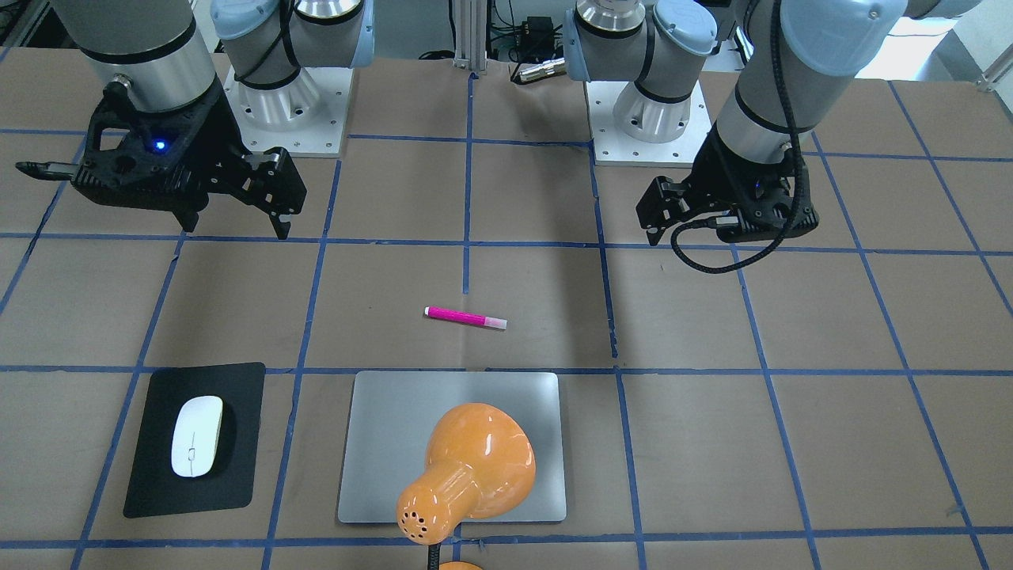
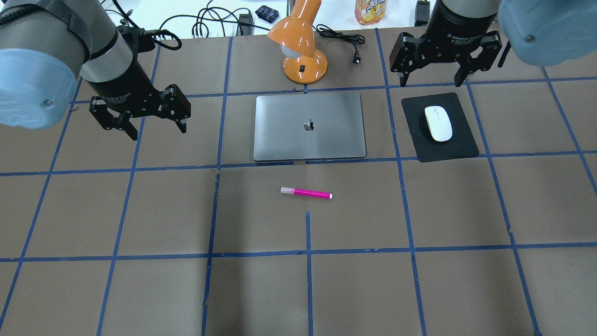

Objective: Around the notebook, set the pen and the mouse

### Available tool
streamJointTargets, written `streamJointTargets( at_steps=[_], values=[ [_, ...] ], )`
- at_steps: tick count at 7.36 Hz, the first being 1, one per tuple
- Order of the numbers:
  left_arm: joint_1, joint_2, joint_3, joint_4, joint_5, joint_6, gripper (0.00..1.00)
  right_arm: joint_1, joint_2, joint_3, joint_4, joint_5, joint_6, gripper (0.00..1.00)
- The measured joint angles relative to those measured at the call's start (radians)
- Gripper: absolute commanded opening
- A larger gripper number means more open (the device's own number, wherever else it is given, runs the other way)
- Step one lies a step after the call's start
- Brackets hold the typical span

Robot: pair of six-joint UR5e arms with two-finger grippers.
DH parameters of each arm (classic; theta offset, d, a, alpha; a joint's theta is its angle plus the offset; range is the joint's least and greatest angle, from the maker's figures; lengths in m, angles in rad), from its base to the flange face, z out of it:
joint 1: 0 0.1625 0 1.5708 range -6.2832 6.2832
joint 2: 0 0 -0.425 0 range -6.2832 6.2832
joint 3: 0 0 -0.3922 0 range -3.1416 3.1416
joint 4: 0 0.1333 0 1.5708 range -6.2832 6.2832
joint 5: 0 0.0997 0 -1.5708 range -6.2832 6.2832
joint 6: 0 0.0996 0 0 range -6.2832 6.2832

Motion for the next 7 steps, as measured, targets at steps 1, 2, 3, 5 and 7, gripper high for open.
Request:
streamJointTargets(
  at_steps=[1,2,3,5,7],
  values=[
    [-0.007,0.009,0.003,-0.001,0.000,0.018,1.00,0.000,0.000,0.000,0.000,0.000,0.000,1.00],
    [-0.005,0.018,0.003,-0.003,0.001,0.056,1.00,0.000,0.000,0.000,0.000,0.000,0.000,1.00],
    [0.000,0.025,0.001,-0.008,0.005,0.105,1.00,0.000,0.000,0.000,0.000,0.000,-0.001,1.00],
    [0.024,0.032,-0.004,-0.016,0.010,0.146,1.00,0.000,0.000,0.000,0.000,0.000,-0.001,1.00],
    [0.048,0.043,-0.009,-0.018,0.010,0.155,1.00,0.000,0.001,0.000,-0.001,0.000,-0.001,1.00]
  ],
)
